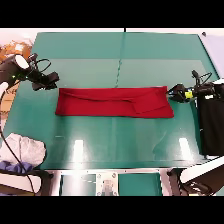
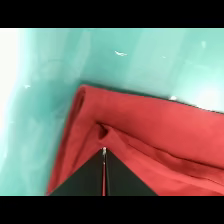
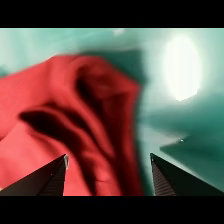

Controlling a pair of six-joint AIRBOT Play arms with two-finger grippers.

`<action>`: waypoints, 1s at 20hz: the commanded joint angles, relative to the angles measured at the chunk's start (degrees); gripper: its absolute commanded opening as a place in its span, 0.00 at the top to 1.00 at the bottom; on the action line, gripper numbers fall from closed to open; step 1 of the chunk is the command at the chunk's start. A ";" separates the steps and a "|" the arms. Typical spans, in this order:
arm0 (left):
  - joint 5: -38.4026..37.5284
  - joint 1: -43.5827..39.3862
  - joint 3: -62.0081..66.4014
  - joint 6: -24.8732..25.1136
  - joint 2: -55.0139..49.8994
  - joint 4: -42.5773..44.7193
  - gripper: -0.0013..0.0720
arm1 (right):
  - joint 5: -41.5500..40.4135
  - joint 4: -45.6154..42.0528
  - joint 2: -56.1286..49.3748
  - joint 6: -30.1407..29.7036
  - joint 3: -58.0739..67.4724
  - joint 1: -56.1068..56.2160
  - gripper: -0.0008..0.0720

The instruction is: Fold the shirts.

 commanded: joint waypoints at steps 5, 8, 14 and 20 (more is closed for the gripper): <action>-1.86 -2.64 0.26 10.05 -0.02 -15.17 0.95 | 6.78 2.73 -4.04 -4.59 1.77 5.95 0.88; 0.46 -8.79 0.26 11.58 -0.11 -15.10 0.95 | 11.50 2.91 -1.95 -2.21 6.40 7.61 0.96; 12.63 -26.77 0.22 12.81 -5.88 -20.70 0.95 | 16.35 2.93 16.68 4.20 9.53 10.45 0.96; 19.12 -40.50 10.32 17.31 -21.77 -32.81 0.95 | 18.05 2.97 27.54 8.02 13.11 14.45 0.96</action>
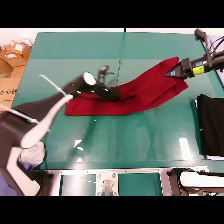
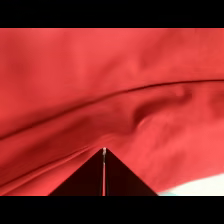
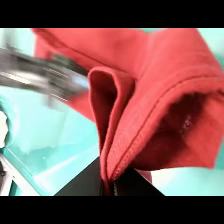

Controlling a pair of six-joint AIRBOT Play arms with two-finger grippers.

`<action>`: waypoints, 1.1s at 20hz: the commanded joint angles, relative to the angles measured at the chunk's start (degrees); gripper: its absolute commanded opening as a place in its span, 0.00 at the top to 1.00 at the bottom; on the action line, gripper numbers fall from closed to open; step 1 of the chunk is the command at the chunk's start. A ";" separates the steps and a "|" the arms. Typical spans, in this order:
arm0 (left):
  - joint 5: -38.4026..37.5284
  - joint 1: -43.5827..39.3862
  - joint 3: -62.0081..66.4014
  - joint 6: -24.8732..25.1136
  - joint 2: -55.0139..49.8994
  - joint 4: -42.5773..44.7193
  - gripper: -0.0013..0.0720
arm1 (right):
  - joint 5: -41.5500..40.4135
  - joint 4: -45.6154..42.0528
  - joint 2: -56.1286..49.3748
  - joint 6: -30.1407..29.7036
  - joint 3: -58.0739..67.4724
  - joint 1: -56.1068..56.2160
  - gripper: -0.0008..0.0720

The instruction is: Fold the shirts.

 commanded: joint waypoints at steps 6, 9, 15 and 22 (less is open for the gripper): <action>-2.73 -5.95 10.69 1.51 -11.50 -8.13 0.95 | 1.03 0.04 3.85 3.58 2.43 2.36 0.96; -14.38 -1.51 13.73 4.35 -9.53 -6.25 0.95 | 0.98 0.09 3.87 4.17 2.43 2.78 0.96; -37.86 11.58 30.42 2.97 -3.06 19.87 0.95 | -7.76 0.09 3.82 11.23 0.11 14.23 0.96; -41.53 27.06 31.85 5.07 5.66 22.47 0.94 | -47.45 4.22 -9.60 18.16 -6.51 44.04 0.96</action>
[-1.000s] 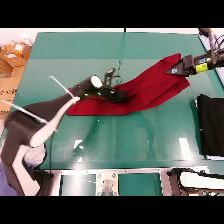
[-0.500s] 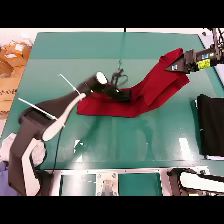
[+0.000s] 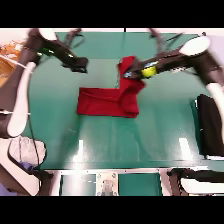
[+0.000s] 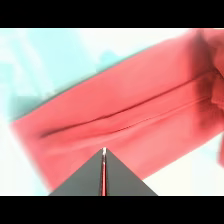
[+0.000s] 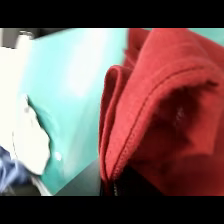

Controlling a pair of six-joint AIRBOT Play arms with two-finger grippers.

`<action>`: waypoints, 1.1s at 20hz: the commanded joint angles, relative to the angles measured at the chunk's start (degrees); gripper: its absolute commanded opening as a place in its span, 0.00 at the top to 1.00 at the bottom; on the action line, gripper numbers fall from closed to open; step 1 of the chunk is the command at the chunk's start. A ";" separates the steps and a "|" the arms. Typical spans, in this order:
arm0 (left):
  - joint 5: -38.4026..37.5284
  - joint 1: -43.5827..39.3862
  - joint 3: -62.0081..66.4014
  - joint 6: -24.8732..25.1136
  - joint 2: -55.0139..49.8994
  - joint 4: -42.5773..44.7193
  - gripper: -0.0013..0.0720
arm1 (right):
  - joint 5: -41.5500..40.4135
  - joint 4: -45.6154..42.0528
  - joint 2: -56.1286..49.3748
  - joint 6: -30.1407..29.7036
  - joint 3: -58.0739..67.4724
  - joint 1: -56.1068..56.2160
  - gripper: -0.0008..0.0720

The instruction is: Fold the shirts.

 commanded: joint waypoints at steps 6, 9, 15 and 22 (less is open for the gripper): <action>-5.84 11.13 0.87 2.75 3.17 2.25 0.95 | -40.33 17.03 -23.71 2.75 2.93 21.46 0.40; -5.86 11.96 0.87 2.73 3.19 2.43 0.95 | -21.59 16.94 -20.35 -5.29 4.02 13.16 0.95; -5.55 11.93 0.85 2.49 3.17 2.40 0.95 | 3.74 -10.21 -9.86 2.21 3.48 -8.81 0.96; -5.77 11.93 0.85 2.21 3.17 2.34 0.94 | 1.49 -9.14 -9.33 0.76 -15.91 -17.94 0.11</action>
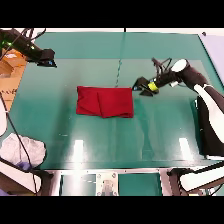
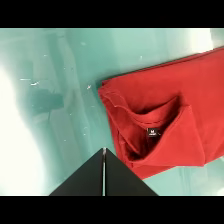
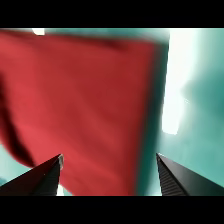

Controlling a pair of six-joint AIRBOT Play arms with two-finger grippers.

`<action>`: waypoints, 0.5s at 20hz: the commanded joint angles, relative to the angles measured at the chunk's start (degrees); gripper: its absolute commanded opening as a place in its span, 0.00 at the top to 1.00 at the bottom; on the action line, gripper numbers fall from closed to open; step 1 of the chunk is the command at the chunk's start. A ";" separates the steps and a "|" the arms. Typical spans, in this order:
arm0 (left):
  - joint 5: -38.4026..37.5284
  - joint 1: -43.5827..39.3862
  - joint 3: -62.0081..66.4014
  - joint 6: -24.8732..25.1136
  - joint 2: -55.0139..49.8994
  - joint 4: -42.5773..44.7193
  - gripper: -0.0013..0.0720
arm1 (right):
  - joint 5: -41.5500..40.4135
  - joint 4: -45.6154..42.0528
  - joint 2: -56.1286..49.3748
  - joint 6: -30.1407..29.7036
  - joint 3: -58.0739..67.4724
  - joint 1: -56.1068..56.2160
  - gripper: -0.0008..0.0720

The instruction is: Fold the shirts.

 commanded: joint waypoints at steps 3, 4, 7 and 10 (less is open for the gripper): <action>-0.09 0.00 0.04 -0.13 0.04 -0.04 0.94 | -7.48 13.57 -1.55 -9.18 -12.28 1.53 0.11; -0.07 0.00 0.04 -0.13 0.04 -0.04 0.94 | -8.57 15.98 -2.23 -10.08 -12.20 3.32 0.11; -0.17 0.00 0.04 -0.13 0.04 -0.04 0.94 | -15.78 21.18 -3.15 -10.05 -11.37 9.14 0.12; -0.22 0.00 0.04 -0.11 0.04 -0.04 0.95 | -20.20 23.34 -3.21 -10.08 -7.65 12.52 0.98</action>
